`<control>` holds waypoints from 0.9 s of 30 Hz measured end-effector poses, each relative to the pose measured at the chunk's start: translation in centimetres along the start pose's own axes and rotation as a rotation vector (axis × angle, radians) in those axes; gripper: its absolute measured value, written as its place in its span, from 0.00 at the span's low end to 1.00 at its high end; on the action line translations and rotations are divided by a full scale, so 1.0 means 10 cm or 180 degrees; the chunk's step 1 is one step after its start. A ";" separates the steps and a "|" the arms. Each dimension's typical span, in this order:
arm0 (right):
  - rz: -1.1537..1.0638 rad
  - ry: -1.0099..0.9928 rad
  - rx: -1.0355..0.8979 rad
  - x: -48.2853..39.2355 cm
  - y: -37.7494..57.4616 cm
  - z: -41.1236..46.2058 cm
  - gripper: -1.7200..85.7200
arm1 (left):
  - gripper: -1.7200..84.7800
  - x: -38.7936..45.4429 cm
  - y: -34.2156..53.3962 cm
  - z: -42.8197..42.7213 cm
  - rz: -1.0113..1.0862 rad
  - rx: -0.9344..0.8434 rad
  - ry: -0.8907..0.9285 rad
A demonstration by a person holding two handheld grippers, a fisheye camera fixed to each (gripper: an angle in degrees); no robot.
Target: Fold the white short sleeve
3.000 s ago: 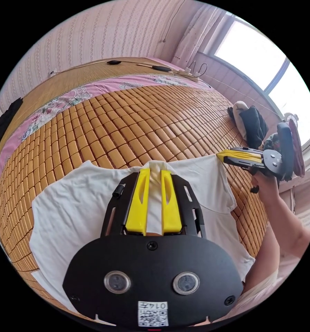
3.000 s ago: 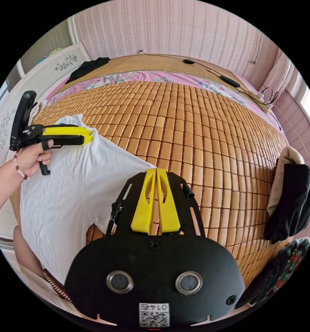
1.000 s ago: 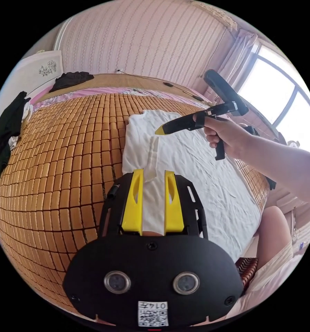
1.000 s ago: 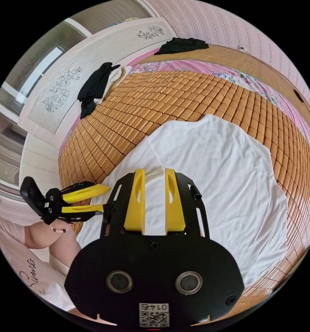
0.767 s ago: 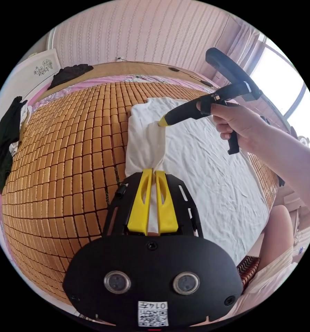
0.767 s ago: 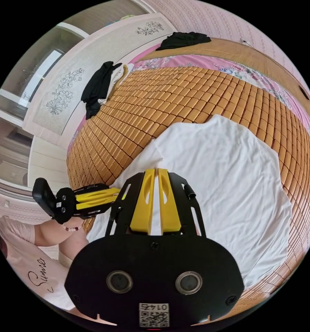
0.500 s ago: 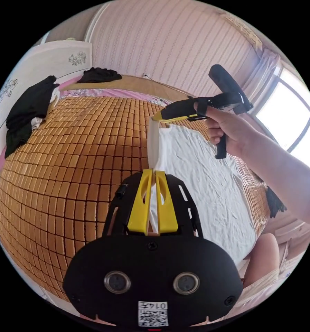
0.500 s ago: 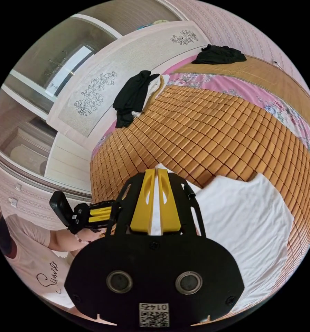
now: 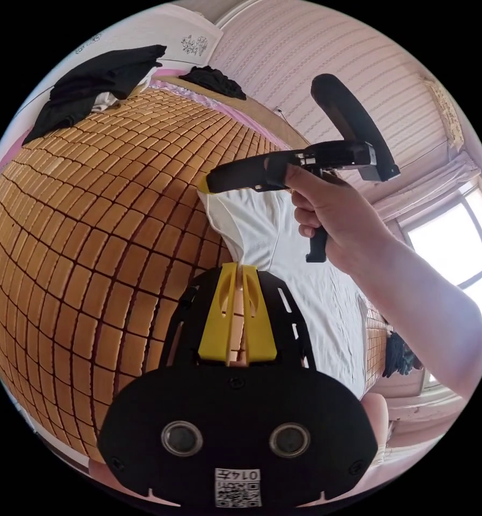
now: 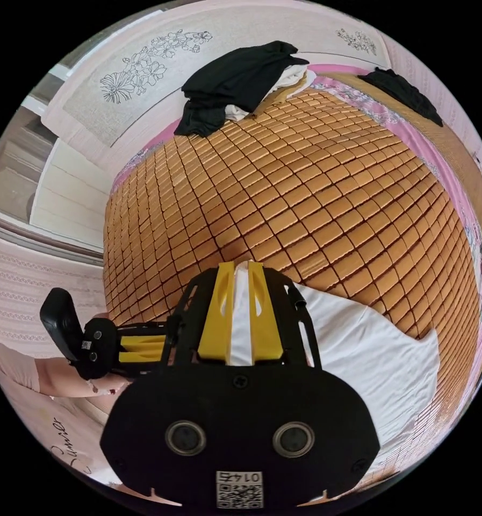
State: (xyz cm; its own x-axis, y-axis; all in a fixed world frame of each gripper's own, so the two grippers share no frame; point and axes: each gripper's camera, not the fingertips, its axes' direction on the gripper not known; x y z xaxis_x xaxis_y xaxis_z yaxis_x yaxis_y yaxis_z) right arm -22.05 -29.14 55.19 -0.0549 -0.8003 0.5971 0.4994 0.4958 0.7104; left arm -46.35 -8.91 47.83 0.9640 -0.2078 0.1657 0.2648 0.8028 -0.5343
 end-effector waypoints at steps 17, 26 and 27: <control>0.2061 0.0840 -0.0213 -0.30 4.50 -1.75 0.13 | 0.09 0.33 0.90 -0.42 0.0745 -0.1050 0.0204; 0.2656 0.0431 -0.0444 -0.68 5.14 -1.52 0.14 | 0.11 0.89 1.13 -0.19 0.1091 -0.1499 -0.0136; 0.2679 0.0468 -0.0397 -0.69 5.15 -1.55 0.14 | 0.11 0.95 1.12 -0.14 0.1140 -0.1544 -0.0197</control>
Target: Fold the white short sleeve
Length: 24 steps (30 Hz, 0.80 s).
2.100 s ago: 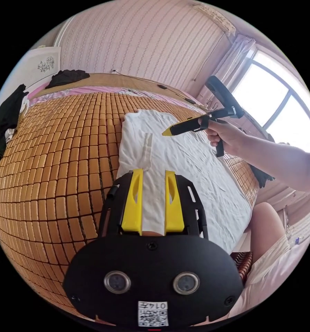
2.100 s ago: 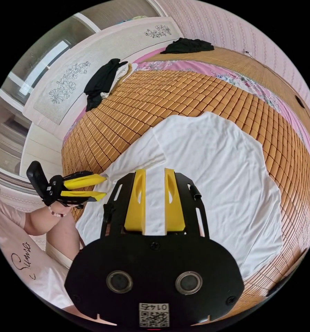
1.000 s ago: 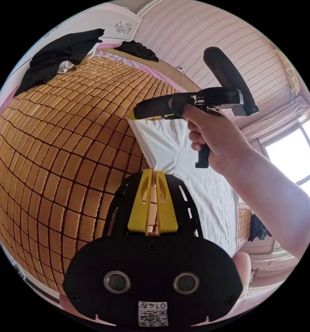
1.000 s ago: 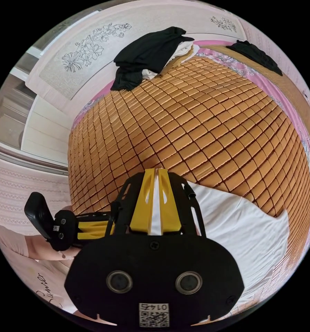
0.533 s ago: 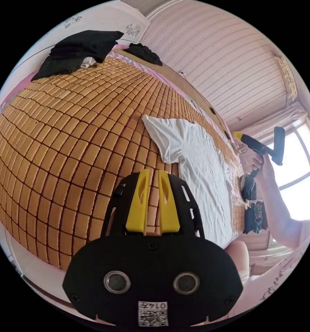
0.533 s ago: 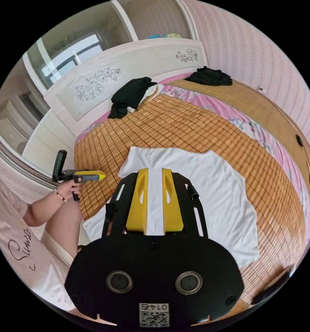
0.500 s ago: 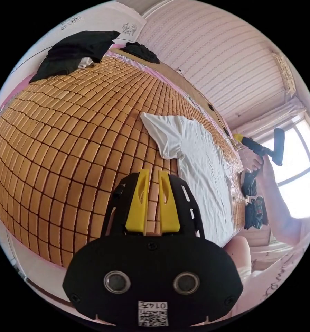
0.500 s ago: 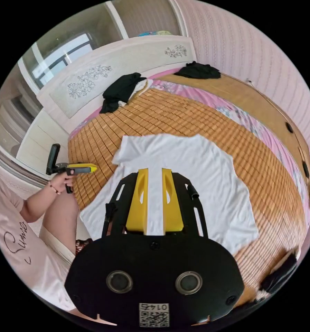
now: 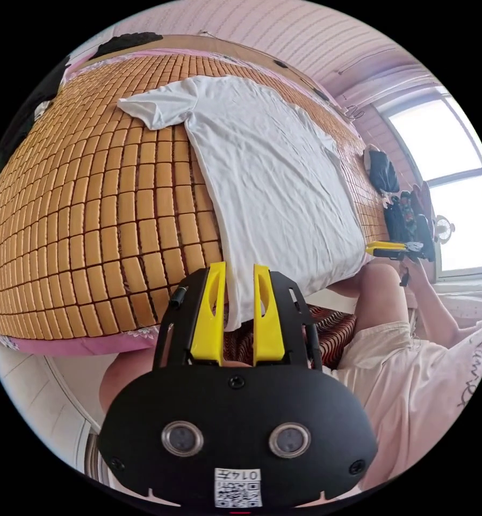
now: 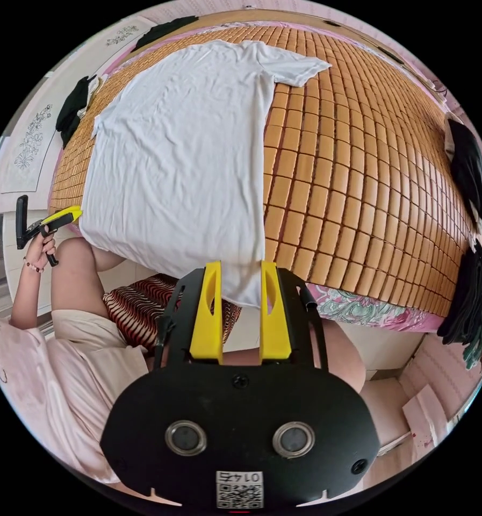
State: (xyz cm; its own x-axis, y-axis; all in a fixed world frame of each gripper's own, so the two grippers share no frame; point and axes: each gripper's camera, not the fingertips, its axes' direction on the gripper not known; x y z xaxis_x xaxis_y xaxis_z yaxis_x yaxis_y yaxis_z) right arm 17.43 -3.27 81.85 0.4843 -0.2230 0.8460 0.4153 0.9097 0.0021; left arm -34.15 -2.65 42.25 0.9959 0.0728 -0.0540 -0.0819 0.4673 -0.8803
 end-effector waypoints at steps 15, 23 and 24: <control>-0.0039 -0.0117 -0.0115 -0.15 0.18 -0.27 0.06 | 0.05 0.21 -0.25 -0.01 0.0034 -0.0179 -0.0219; -0.0210 -0.0016 -0.0765 -0.28 0.23 0.10 0.10 | 0.12 0.45 -0.16 0.23 0.0297 -0.0809 -0.0145; -0.0194 0.0010 -0.0784 -0.29 0.22 0.13 0.10 | 0.12 0.50 -0.20 0.29 0.0326 -0.0876 -0.0198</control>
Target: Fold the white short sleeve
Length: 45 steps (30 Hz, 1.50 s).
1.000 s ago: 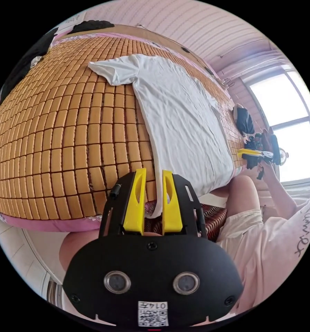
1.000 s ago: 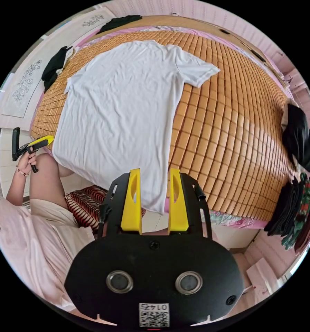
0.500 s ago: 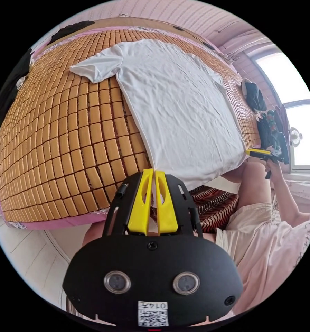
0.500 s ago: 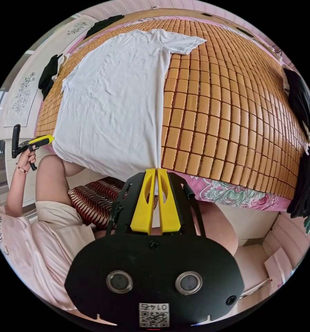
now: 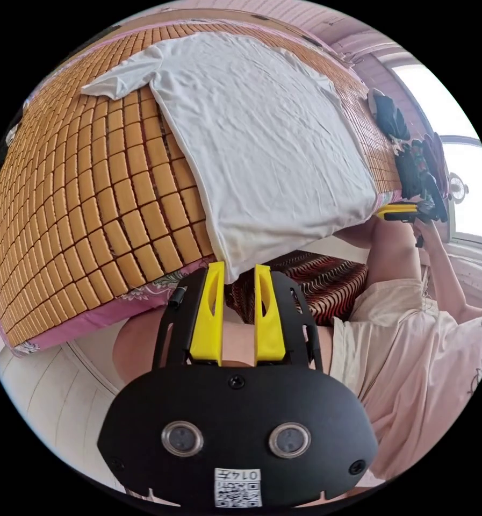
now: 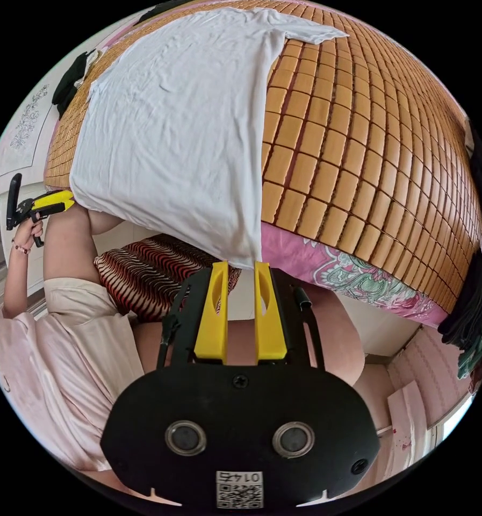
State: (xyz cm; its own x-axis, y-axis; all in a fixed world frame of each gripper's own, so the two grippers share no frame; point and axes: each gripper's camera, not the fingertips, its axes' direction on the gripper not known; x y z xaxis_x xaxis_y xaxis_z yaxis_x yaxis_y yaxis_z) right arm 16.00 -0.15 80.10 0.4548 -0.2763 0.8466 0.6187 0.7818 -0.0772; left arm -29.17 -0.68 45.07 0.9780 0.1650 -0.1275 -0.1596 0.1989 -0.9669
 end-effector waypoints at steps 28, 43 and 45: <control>-0.0988 0.1122 0.1029 -0.62 0.32 0.28 0.03 | 0.03 -0.65 0.54 -0.49 -0.0518 0.0803 0.0224; -0.2867 0.0969 0.1824 -3.10 -2.16 0.08 0.08 | 0.11 -1.43 -0.14 -0.68 -0.1116 0.2036 0.0221; -0.2899 0.0929 0.1716 -3.30 -2.49 0.15 0.10 | 0.11 -1.50 -0.20 -0.64 -0.1180 0.2007 0.0164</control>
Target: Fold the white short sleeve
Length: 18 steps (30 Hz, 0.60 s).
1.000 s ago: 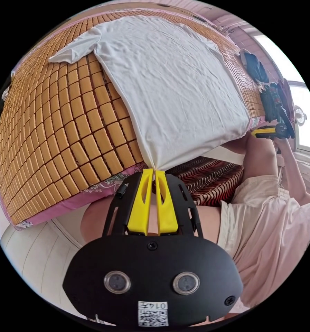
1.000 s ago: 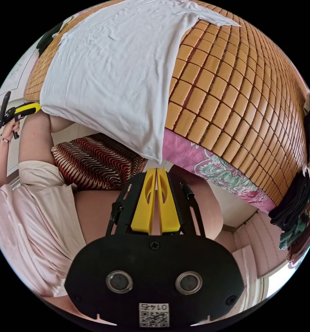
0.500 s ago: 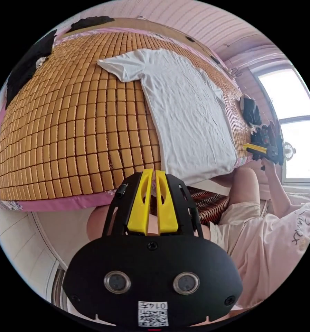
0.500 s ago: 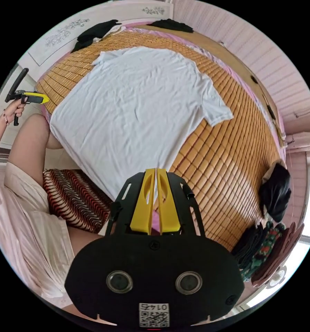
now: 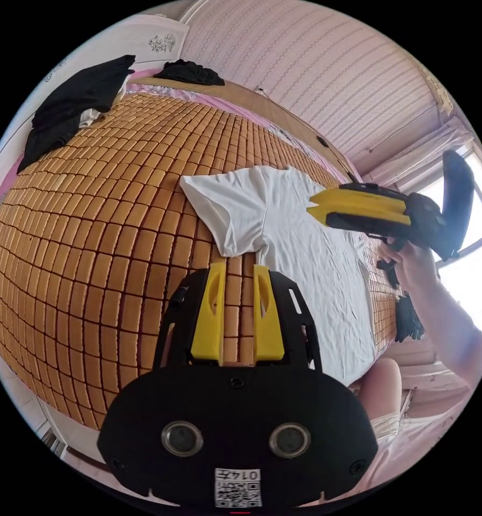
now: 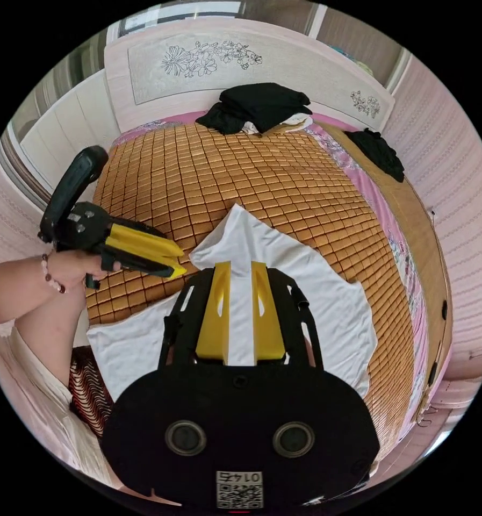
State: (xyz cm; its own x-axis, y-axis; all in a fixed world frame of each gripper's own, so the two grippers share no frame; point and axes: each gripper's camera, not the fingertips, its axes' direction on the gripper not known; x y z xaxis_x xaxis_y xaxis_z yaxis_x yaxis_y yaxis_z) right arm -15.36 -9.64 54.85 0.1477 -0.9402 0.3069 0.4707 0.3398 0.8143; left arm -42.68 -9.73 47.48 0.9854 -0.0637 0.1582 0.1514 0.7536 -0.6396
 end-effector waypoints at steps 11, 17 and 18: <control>0.0232 -0.0298 -0.0396 0.19 -1.07 1.15 0.11 | 0.03 -0.21 0.08 0.03 -0.0140 0.0302 0.0083; 0.0548 -0.0349 -0.0111 0.68 -0.90 0.87 0.03 | 0.01 -0.19 0.08 0.00 -0.0031 0.0290 0.0044; 0.0622 -0.0389 -0.0019 0.76 -0.83 0.79 0.03 | 0.01 -0.16 0.08 -0.02 0.0013 0.0308 0.0008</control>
State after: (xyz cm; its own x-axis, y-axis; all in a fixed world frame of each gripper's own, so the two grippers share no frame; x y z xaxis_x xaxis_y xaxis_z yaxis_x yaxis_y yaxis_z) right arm -24.98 -19.46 54.33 0.1301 -0.8465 0.5163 0.4487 0.5146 0.7307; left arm -44.14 -9.15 46.54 0.9861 -0.0620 0.1539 0.1392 0.8135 -0.5646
